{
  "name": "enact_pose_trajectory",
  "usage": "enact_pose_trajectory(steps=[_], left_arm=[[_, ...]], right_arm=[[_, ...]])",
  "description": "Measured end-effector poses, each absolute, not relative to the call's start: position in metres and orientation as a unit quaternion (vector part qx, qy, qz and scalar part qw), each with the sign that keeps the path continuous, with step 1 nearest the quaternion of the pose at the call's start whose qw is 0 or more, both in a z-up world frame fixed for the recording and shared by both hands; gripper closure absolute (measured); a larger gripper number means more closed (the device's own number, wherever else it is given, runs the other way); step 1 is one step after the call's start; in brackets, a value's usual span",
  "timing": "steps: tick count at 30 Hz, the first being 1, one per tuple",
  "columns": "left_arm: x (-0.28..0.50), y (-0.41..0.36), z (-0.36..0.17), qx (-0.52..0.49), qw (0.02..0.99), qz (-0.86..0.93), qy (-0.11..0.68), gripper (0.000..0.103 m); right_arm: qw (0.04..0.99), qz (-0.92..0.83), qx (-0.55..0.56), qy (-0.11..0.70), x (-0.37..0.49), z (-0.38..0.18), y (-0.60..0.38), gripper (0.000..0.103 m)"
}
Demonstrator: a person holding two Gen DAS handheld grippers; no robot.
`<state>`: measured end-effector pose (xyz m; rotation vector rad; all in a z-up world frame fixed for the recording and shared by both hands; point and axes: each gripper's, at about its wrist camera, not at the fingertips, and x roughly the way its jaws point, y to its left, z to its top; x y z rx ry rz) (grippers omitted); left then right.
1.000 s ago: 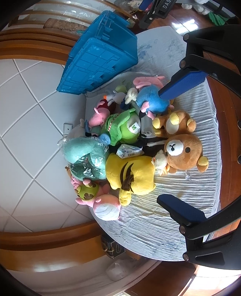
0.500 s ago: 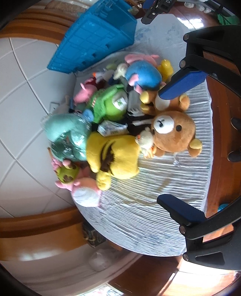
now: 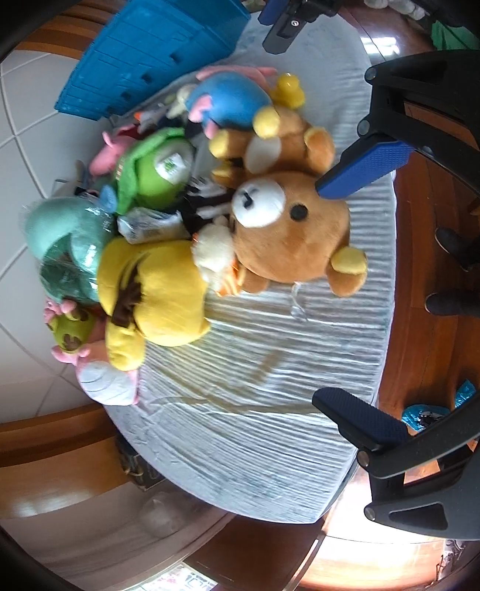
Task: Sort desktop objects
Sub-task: 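Move the left tool down to the brown bear plush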
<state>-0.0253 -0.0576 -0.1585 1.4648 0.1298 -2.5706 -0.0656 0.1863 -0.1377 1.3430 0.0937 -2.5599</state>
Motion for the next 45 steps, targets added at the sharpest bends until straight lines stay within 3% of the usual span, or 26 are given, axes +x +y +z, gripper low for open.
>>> enact_pose_trajectory(steps=[6,30,34,37,38,42,45], left_arm=[[-0.035,-0.060,-0.168,0.499,0.061,-0.863,0.044,0.000],[-0.051,-0.069,-0.227,0.549,0.010,-0.835,0.033,0.000],[-0.052,-0.069,-0.233,0.550,0.002,-0.834,0.035,0.000],[-0.052,-0.068,-0.237,0.552,-0.004,-0.833,0.033,0.000],[-0.052,-0.068,-0.239,0.554,-0.006,-0.832,0.032,0.002],[-0.055,-0.068,-0.244,0.557,-0.023,-0.829,0.043,0.017],[-0.057,-0.064,-0.240,0.554,-0.038,-0.831,0.045,0.037]], right_arm=[[0.127,-0.870,0.474,0.036,-0.062,-0.154,0.163,0.020],[0.118,-0.862,0.491,0.045,-0.083,-0.197,0.118,0.021],[0.113,-0.862,0.492,0.042,-0.090,-0.202,0.117,0.034],[0.116,-0.861,0.493,0.040,-0.094,-0.205,0.115,0.049],[0.117,-0.861,0.493,0.038,-0.095,-0.206,0.114,0.055],[0.118,-0.862,0.492,0.033,-0.100,-0.206,0.113,0.055],[0.119,-0.862,0.491,0.029,-0.102,-0.206,0.114,0.055]])
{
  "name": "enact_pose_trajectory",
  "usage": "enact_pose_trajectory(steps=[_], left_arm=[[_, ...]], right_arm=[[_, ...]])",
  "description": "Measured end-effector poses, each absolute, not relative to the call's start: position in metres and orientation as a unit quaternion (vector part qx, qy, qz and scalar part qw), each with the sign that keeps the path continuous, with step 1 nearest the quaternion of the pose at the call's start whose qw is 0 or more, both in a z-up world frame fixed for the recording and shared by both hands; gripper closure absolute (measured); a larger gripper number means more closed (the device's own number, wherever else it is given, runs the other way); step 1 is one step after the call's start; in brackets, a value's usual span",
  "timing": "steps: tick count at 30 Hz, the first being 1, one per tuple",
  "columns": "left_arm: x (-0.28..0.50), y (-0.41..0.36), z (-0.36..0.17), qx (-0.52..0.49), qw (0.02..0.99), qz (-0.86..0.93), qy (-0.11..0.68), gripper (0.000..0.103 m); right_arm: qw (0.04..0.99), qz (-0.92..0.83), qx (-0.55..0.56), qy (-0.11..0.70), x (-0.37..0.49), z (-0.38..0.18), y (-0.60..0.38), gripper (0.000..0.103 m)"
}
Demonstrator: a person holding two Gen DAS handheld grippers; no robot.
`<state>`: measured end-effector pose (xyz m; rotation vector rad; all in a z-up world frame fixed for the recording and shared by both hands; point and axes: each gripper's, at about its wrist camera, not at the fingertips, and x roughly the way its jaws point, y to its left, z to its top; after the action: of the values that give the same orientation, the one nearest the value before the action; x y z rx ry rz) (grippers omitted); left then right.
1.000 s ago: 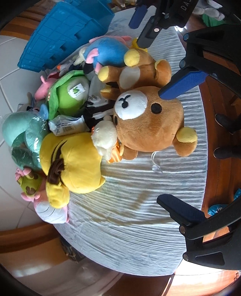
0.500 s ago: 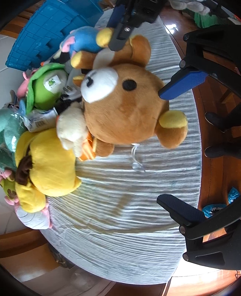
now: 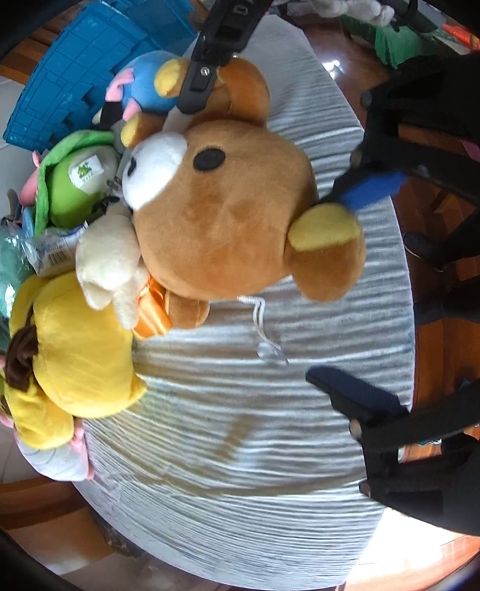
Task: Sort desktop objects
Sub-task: 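Move the left tool down to the brown bear plush, then close the left tool on the brown bear's leg and lift it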
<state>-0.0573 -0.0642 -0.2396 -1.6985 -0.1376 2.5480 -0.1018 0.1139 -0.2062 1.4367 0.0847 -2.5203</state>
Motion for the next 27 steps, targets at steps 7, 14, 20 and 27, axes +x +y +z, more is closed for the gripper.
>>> enact_pose_trajectory(steps=[7,14,20,27], left_arm=[[-0.064,-0.056,-0.235,-0.555,0.063,0.829,-0.038,0.063],[-0.065,-0.053,-0.233,-0.550,0.065,0.832,-0.033,0.068],[-0.061,-0.052,-0.223,-0.536,0.056,0.842,-0.020,0.071],[-0.052,-0.049,-0.184,-0.502,0.054,0.863,-0.013,0.071]], right_arm=[[0.118,-0.863,0.492,0.019,-0.106,-0.207,0.115,0.054],[0.115,-0.864,0.490,0.011,-0.109,-0.211,0.120,0.045],[0.133,-0.868,0.478,0.019,-0.102,-0.203,0.109,0.071],[0.141,-0.880,0.452,0.021,-0.093,-0.176,0.113,0.077]])
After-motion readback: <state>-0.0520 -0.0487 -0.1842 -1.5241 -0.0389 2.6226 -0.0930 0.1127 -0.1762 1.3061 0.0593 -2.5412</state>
